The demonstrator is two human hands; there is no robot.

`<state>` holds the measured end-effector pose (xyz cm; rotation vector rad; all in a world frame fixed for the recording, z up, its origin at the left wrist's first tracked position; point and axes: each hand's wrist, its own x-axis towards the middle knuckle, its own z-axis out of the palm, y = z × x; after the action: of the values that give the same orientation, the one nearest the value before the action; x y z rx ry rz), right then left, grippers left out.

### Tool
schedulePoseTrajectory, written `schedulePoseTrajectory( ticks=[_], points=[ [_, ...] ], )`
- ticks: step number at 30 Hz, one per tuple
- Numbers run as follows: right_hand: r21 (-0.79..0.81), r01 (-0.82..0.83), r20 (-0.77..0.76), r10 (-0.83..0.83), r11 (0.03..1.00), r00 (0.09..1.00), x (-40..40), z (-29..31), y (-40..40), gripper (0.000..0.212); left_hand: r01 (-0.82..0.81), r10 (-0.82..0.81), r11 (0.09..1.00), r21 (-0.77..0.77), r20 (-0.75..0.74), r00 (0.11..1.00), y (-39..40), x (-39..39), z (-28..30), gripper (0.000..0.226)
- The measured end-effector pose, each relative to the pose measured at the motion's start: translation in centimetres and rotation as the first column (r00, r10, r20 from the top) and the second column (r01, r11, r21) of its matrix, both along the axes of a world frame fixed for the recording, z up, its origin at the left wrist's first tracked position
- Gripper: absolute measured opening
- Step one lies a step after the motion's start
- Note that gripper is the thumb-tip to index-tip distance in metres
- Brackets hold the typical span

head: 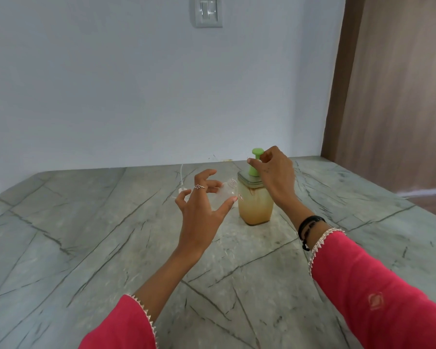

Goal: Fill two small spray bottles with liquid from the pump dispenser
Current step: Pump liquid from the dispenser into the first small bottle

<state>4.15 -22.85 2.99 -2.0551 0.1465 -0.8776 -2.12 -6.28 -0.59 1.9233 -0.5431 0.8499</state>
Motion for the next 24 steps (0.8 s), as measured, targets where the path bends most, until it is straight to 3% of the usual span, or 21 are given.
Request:
schedulePoseTrajectory(
  ticks=[5, 10, 19, 24],
  points=[
    [0.135, -0.083, 0.016, 0.082, 0.987, 0.997, -0.2, 0.3, -0.2, 0.023, 0.029, -0.031, 0.998, -0.051, -0.043, 0.999, -0.6, -0.8, 0.7, 0.056],
    [0.153, -0.261, 0.042, 0.257, 0.953, 0.965, -1.6, 0.7, -0.4, 0.017, 0.058, -0.066, 0.994, -0.095, -0.084, 0.994, -0.6, -1.3, 0.9, 0.056],
    [0.087, -0.641, -0.076, 0.647, 0.762, 0.759, -3.7, 1.3, -0.9, 0.017, 0.032, -0.048, 0.982, -0.184, -0.079, 0.996, 0.2, -2.2, 0.6, 0.049],
    [0.1, -0.69, -0.067, 0.697, 0.716, 0.714, -5.2, 1.2, -1.5, 0.022, -0.007, -0.01, 0.977, -0.211, -0.082, 0.997, 0.9, -2.5, 0.0, 0.052]
  ],
)
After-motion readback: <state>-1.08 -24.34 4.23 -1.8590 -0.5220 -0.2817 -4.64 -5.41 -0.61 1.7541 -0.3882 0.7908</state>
